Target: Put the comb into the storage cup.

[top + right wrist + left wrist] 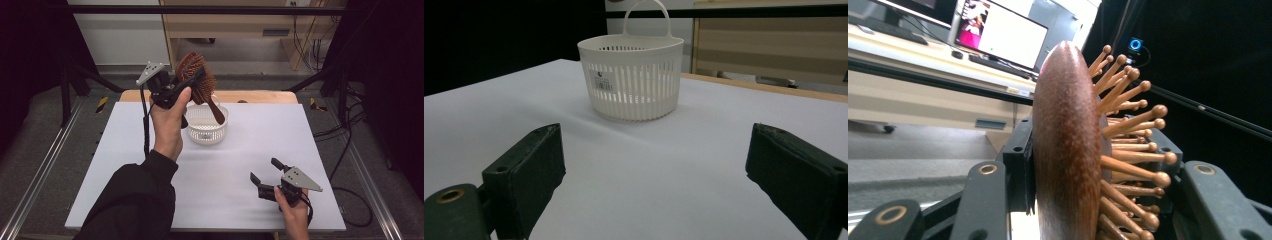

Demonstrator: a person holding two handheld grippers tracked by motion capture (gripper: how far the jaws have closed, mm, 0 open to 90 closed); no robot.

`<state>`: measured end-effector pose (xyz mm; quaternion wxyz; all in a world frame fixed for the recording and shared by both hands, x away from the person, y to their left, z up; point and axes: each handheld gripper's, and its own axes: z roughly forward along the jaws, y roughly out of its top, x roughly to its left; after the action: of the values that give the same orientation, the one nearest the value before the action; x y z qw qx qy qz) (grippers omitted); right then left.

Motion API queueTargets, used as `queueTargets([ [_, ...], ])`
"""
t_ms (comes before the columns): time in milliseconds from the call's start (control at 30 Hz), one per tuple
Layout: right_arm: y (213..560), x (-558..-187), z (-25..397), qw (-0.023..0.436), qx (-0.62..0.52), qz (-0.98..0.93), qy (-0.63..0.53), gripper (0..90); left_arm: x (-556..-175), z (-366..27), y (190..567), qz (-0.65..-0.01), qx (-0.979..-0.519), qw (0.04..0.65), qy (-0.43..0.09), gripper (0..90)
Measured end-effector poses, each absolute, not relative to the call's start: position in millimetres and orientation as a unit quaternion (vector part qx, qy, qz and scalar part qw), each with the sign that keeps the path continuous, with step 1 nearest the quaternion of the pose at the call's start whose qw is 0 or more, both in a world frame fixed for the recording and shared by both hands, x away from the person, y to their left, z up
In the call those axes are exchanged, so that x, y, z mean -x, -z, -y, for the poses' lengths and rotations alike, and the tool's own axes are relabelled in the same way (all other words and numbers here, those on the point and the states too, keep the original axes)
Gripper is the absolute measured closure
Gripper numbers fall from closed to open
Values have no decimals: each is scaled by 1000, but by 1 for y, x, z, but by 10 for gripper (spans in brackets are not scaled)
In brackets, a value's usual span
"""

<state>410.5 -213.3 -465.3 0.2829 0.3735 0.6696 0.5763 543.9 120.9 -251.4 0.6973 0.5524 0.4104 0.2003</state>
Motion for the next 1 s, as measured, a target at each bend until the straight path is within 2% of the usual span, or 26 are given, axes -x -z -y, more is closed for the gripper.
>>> queueTargets([
  [100,465,-411,214,277,-372,-664,-586,93,-552,-123,252,-418,-543,701,-197,506],
  [467,464,-408,214,288,-359,-661,-593,85,-569,-128,254,-418,-548,684,-239,505],
  [1000,464,-407,211,285,-352,-663,-597,78,-581,-128,277,-439,-552,673,-221,504],
])
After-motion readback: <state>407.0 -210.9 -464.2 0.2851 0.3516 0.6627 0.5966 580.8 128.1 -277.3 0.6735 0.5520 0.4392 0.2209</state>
